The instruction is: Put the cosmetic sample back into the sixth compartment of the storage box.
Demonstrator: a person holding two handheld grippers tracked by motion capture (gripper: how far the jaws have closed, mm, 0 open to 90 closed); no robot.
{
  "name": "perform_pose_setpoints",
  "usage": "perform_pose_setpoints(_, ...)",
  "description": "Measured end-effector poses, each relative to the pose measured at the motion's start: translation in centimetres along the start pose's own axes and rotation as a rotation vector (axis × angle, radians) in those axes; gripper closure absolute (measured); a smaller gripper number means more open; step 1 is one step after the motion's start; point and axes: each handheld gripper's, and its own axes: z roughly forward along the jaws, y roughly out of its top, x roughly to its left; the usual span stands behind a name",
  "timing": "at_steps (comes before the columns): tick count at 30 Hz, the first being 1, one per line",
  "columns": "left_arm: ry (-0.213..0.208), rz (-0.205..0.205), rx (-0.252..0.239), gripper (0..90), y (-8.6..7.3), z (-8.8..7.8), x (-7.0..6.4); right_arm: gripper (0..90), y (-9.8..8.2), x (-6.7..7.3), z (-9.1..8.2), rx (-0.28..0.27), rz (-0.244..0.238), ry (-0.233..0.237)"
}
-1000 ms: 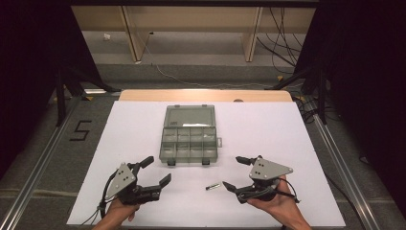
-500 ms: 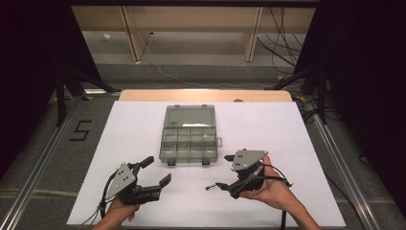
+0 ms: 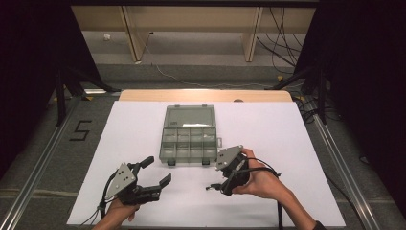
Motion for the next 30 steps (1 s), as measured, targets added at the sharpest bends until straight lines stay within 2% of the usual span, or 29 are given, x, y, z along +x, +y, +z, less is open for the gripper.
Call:
perform_pose_setpoints(5, -0.003, 0.000, -0.001, 15.0, 0.0, 0.0, 0.0, 24.3, 0.4, -0.2, 0.8, 0.051, -0.019, 0.033)
perform_pose_setpoints(6, -0.003, 0.000, -0.001, 15.0, 0.0, 0.0, 0.0, 26.1, 0.5, -0.1, 1.3, 0.087, -0.033, 0.043)
perform_pose_setpoints(7, -0.003, 0.000, -0.001, 15.0, 0.0, 0.0, 0.0, 26.1, 0.5, -0.1, 1.3, 0.087, -0.033, 0.043)
perform_pose_setpoints(8, -0.003, -0.002, -0.002, 15.0, 0.0, 0.0, 0.0, 27.7, 0.6, -0.1, 1.7, 0.116, -0.046, 0.067)
perform_pose_setpoints(11, -0.003, 0.000, -0.002, 15.0, 0.0, 0.0, 0.0, 31.1, 0.6, -0.1, 2.1, 0.136, -0.062, 0.079)
perform_pose_setpoints(13, -0.004, -0.001, -0.003, 15.0, 0.0, 0.0, 0.0, 34.3, 0.6, -0.2, 2.5, 0.177, -0.064, 0.078)
perform_pose_setpoints(14, -0.004, 0.000, -0.003, 15.0, 0.0, 0.0, 0.0, 35.3, 0.6, -0.4, 2.7, 0.181, -0.083, 0.076)
perform_pose_setpoints(19, -0.005, -0.001, -0.005, 15.0, 0.0, 0.0, 0.0, 37.8, 0.6, -0.7, 3.7, 0.209, -0.089, 0.094)
perform_pose_setpoints(20, -0.006, -0.003, -0.005, 15.0, 0.0, 0.0, 0.0, 38.1, 0.6, -0.8, 3.9, 0.215, -0.105, 0.097)
perform_pose_setpoints(23, -0.006, -0.003, -0.005, 15.0, 0.0, 0.0, 0.0, 39.7, 0.6, -0.9, 4.1, 0.229, -0.108, 0.106)
perform_pose_setpoints(24, -0.006, -0.001, -0.005, 15.0, 0.0, 0.0, 0.0, 42.9, 0.5, -0.8, 4.3, 0.239, -0.102, 0.131)
perform_pose_setpoints(30, -0.007, -0.003, -0.006, 15.1, 0.0, 0.0, 0.0, 48.5, 0.5, -0.8, 4.8, 0.264, -0.113, 0.141)
